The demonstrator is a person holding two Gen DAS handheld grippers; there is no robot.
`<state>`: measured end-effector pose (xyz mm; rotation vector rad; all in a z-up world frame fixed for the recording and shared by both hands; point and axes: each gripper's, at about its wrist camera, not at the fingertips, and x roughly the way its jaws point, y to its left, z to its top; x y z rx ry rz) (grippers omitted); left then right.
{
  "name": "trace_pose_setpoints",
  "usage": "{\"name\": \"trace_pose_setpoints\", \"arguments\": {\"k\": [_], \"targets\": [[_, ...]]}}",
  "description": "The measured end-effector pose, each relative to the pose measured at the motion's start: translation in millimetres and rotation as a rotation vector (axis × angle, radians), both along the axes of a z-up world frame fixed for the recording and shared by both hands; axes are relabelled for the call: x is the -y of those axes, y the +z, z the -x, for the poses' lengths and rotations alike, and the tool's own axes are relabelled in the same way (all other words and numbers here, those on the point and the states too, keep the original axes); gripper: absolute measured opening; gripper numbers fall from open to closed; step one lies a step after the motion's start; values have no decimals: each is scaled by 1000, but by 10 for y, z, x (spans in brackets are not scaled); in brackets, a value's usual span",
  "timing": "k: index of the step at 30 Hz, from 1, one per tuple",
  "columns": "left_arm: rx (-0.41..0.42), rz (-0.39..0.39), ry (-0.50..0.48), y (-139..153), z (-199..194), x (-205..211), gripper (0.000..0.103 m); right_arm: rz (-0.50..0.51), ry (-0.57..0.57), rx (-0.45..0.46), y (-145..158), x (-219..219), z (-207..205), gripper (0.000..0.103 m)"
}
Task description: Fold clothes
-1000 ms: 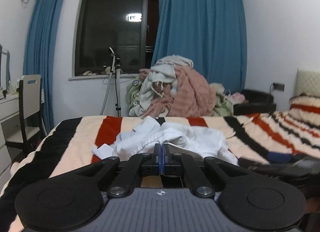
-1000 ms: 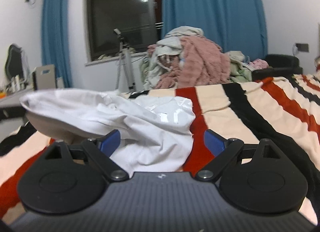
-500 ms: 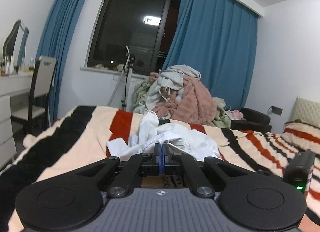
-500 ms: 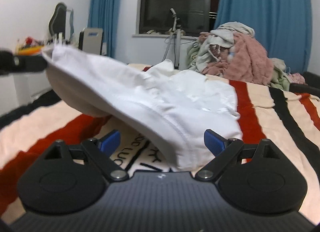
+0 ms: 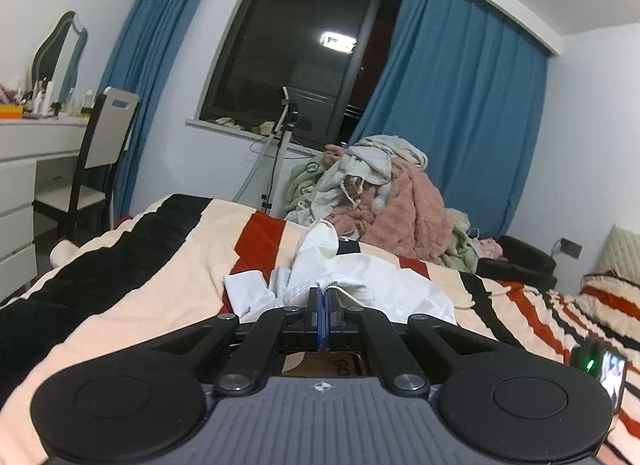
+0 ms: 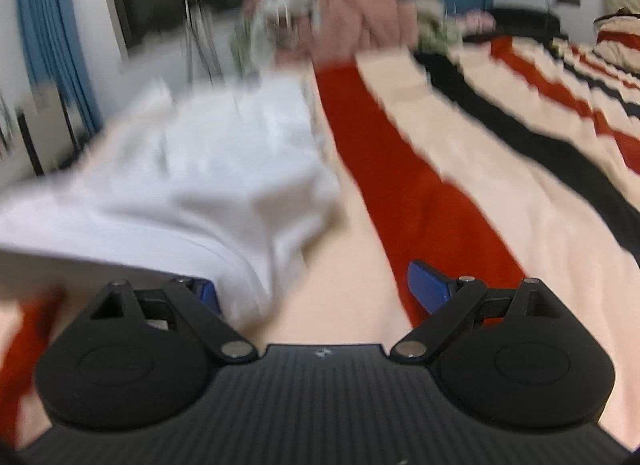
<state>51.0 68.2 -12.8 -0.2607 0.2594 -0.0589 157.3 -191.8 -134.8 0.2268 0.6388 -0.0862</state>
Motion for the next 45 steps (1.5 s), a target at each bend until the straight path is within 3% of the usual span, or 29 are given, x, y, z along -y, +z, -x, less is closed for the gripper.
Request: {"name": "trace_pose_setpoints", "arguments": {"k": [2, 3, 6, 8, 10, 14, 17, 19, 22, 25, 29, 30, 33, 37, 41, 42, 45], "targets": [[-25, 6, 14, -11, -3, -32, 1, 24, -28, -49, -32, 20, 5, 92], [-50, 19, 7, -29, -18, -46, 1, 40, -65, -18, 36, 56, 76, 92], [-128, 56, -17, -86, -64, -86, 1, 138, -165, 188, 411, 132, 348, 92], [-197, 75, -69, -162, -119, -77, 1, 193, -180, 336, 684, 151, 532, 92], [-272, 93, -114, -252, -173, -69, 2, 212, -168, 428, 867, 171, 662, 92], [-416, 49, -172, -455, -234, 11, 4, 248, -121, 448, 914, 134, 722, 92], [-489, -36, -221, -543, -248, 115, 16, 254, -80, 428, 894, 90, 706, 92], [-480, -108, -229, -561, -192, 200, 38, 238, -54, 423, 917, 49, 761, 92], [-437, -206, -234, -514, -95, 374, 64, 226, -31, 423, 930, 29, 789, 92], [-355, -334, -266, -479, 33, 643, 78, 212, -29, 418, 928, 72, 779, 92], [-176, -548, -260, -525, 93, 1060, 89, 178, -28, 409, 932, 101, 805, 92], [-137, -601, -252, -568, 76, 1170, 97, 171, -28, 407, 931, 107, 805, 92], [-125, -678, -210, -739, -64, 1418, 97, 152, -25, 400, 914, 129, 789, 92], [-82, -570, -33, -665, -227, 1250, 97, 158, -31, 389, 883, 135, 767, 92], [-51, -290, 136, -358, -227, 669, 100, 181, -49, 372, 806, 178, 679, 92], [-64, -226, 176, -313, -224, 523, 100, 180, -47, 360, 784, 176, 635, 92], [-151, -143, 236, -263, -232, 251, 101, 160, -44, 335, 734, 180, 546, 92]]}}
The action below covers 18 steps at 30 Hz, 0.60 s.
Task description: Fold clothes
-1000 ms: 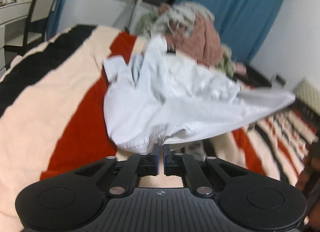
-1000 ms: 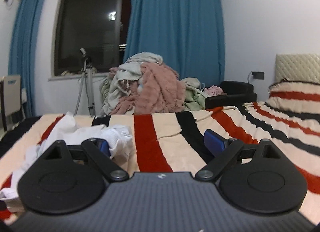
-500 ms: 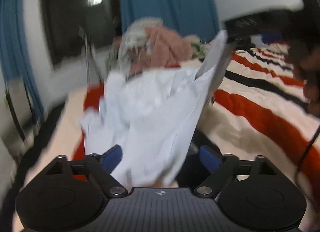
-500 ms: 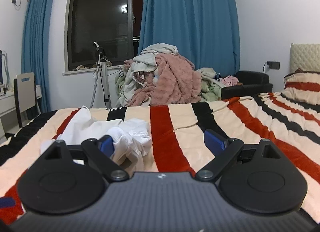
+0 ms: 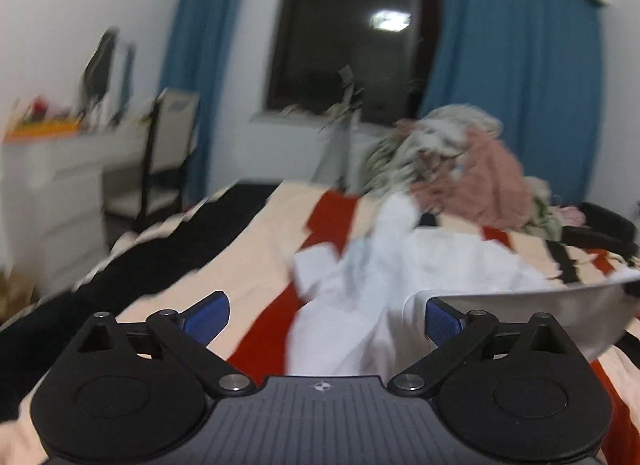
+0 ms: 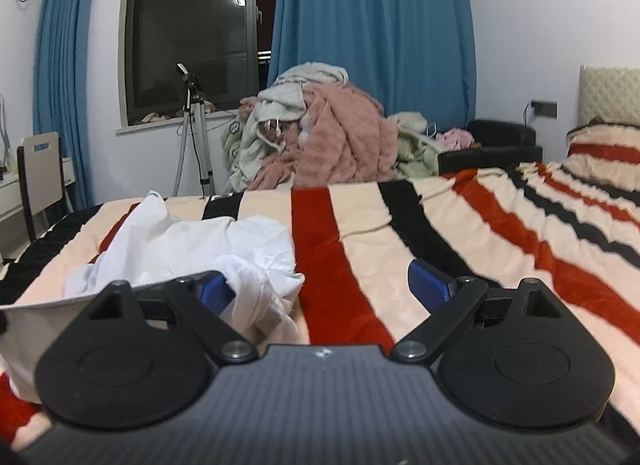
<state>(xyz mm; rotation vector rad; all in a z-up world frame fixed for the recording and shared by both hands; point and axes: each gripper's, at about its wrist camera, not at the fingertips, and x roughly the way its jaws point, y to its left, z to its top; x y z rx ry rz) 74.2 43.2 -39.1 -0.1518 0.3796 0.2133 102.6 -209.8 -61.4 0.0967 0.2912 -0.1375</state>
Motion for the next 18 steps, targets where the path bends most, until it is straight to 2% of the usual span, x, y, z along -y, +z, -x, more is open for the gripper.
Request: {"name": "trace_pose_setpoints", "arguments": {"k": [1, 4, 10, 12, 13, 15, 18], "targets": [[-24, 7, 7, -4, 14, -50, 101, 8, -7, -3, -14, -6, -12, 92], [-72, -42, 20, -21, 67, -33, 101, 32, -28, 13, -21, 1, 5, 92], [-29, -188, 23, -45, 109, 135, 101, 76, -54, 86, 5, 37, 150, 92], [-41, -208, 31, -75, 93, 159, 101, 123, -55, 37, -73, 28, 122, 92], [-44, -210, 31, -84, 94, 159, 101, 139, -54, 7, -121, 25, 105, 92], [-15, -162, 6, -48, 160, 117, 101, 140, -77, -23, -194, 41, 124, 92], [67, -90, 9, 84, 380, 55, 101, 91, -114, 35, -115, 80, 294, 92]]}}
